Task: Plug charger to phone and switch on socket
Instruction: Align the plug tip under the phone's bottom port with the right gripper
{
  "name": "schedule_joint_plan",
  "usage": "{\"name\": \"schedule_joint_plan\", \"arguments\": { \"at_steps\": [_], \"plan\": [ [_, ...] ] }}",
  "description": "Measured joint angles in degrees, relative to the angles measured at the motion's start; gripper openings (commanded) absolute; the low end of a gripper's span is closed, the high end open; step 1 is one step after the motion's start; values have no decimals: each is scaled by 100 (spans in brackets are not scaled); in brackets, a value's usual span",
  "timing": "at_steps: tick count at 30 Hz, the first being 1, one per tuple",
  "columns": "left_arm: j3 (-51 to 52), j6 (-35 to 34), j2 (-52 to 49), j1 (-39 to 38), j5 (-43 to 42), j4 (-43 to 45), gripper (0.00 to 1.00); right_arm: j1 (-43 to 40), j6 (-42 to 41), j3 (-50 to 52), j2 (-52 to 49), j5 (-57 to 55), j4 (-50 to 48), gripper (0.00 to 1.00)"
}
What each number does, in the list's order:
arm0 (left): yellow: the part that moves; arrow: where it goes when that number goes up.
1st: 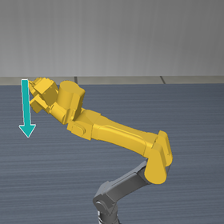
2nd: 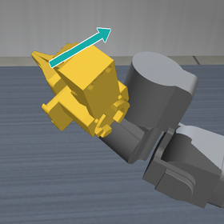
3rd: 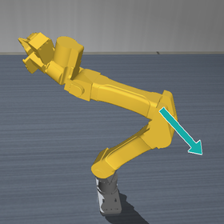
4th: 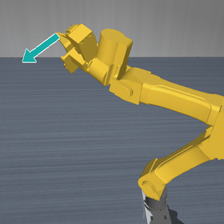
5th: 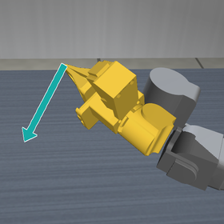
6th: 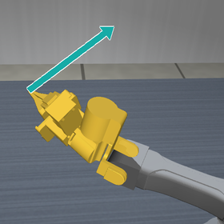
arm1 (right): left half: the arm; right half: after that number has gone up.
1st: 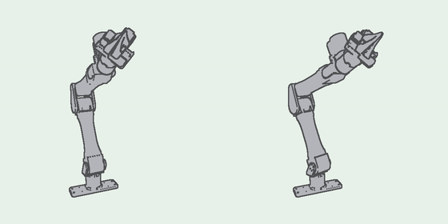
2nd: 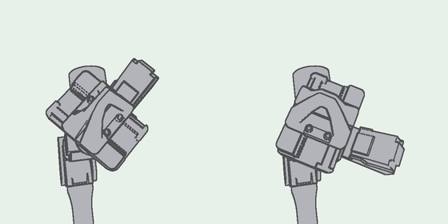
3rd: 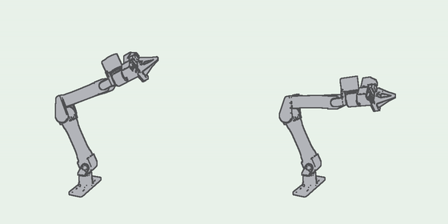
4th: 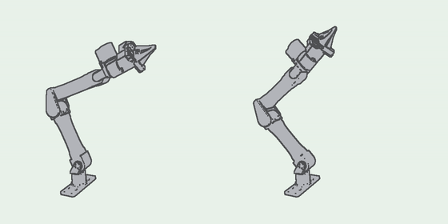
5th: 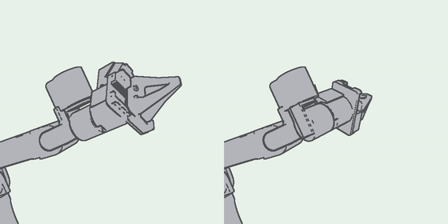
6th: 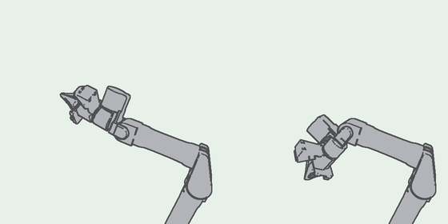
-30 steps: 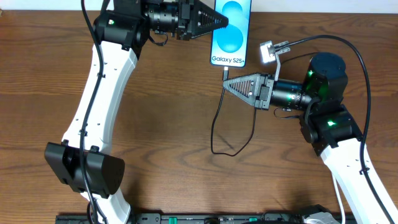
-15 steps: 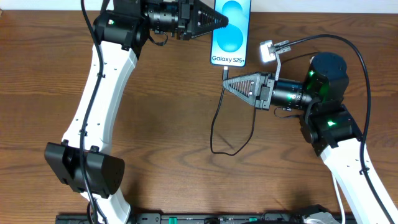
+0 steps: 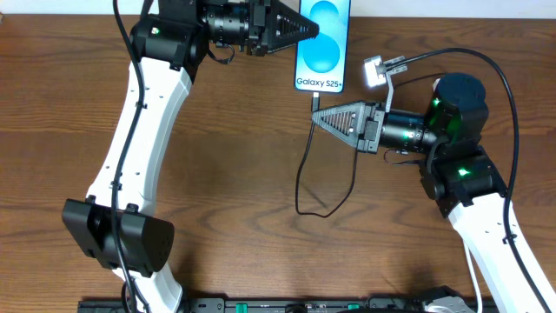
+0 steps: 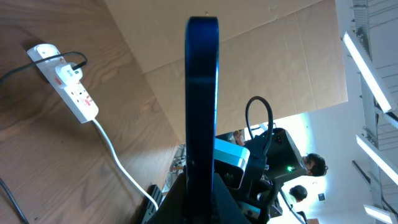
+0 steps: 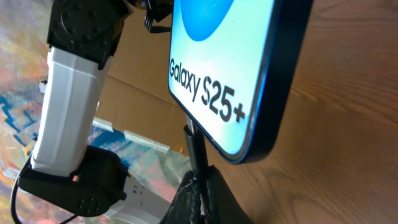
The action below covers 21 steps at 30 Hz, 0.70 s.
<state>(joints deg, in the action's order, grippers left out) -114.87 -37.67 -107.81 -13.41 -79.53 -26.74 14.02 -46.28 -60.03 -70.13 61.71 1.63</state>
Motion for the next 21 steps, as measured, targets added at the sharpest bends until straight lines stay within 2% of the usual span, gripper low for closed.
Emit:
{"name": "schedule_joint_plan", "arguments": {
  "at_steps": [21],
  "plan": [
    [0, 2, 0, 0, 2, -2, 7, -9, -125, 0, 0, 22, -13, 1]
  ]
}}
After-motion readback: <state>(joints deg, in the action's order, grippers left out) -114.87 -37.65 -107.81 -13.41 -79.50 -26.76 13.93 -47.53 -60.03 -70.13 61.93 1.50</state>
